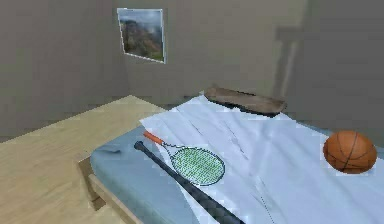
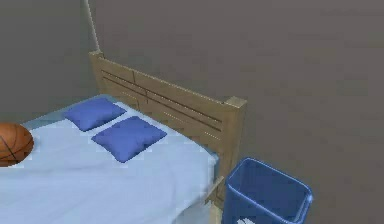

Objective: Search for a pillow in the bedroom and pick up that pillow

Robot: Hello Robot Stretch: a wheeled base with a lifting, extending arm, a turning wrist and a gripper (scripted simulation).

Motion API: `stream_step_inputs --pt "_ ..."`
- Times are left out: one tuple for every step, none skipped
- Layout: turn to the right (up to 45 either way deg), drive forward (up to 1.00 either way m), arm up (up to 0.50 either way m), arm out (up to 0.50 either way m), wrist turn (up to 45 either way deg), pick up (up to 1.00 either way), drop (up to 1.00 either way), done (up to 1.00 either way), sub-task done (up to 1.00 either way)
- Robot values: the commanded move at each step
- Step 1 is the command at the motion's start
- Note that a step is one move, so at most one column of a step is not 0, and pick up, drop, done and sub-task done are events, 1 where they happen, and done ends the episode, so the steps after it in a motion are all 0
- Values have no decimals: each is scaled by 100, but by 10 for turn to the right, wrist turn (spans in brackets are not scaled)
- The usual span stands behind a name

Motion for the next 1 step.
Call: stream_step_inputs --pt "-150 0 0 0 0 0 0 0 0"
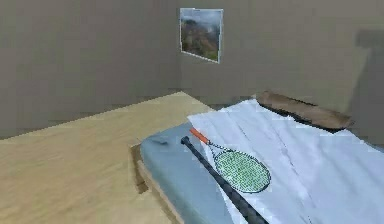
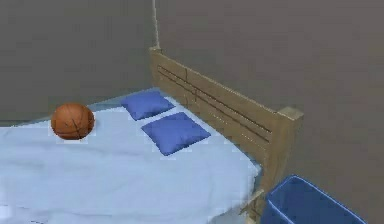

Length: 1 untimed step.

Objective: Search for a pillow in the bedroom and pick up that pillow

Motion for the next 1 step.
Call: stream_step_inputs --pt "450 0 0 0 0 0 0 0 0"
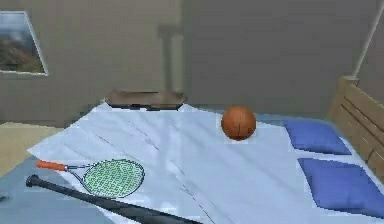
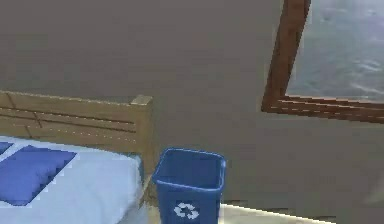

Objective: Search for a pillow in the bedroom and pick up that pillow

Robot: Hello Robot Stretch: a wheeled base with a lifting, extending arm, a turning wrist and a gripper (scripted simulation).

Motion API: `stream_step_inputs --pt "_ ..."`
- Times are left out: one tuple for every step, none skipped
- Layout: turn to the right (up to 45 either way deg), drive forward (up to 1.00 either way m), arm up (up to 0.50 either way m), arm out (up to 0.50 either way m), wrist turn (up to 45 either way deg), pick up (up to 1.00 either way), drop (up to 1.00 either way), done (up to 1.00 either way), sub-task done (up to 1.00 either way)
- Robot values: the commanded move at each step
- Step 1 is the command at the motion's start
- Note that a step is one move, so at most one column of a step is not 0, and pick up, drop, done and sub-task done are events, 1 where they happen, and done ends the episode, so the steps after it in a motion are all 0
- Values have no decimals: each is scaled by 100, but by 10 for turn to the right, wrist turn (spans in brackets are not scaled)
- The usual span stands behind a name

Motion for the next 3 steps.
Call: stream_step_inputs --pt "450 0 0 0 0 0 0 0 0" --pt "450 0 0 0 0 0 0 0 0" --pt "30 0 0 0 0 0 0 0 0"
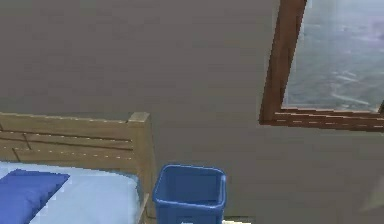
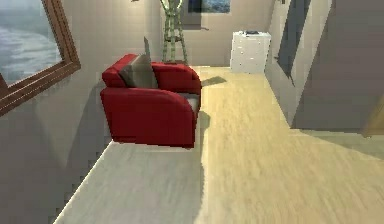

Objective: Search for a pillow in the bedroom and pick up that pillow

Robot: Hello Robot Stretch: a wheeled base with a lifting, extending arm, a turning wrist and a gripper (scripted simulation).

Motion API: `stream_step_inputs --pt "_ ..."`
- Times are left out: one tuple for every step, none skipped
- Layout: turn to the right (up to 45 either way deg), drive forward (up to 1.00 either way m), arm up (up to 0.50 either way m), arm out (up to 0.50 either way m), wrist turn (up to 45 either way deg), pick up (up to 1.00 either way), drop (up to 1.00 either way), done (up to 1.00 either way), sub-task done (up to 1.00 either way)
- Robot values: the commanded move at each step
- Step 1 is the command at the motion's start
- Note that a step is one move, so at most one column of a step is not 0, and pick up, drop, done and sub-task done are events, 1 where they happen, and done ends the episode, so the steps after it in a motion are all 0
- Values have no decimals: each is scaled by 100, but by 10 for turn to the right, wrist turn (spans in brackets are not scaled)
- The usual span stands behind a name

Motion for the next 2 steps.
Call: stream_step_inputs --pt "0 30 0 0 0 0 0 0 0" --pt "-450 0 0 0 0 0 0 0 0"
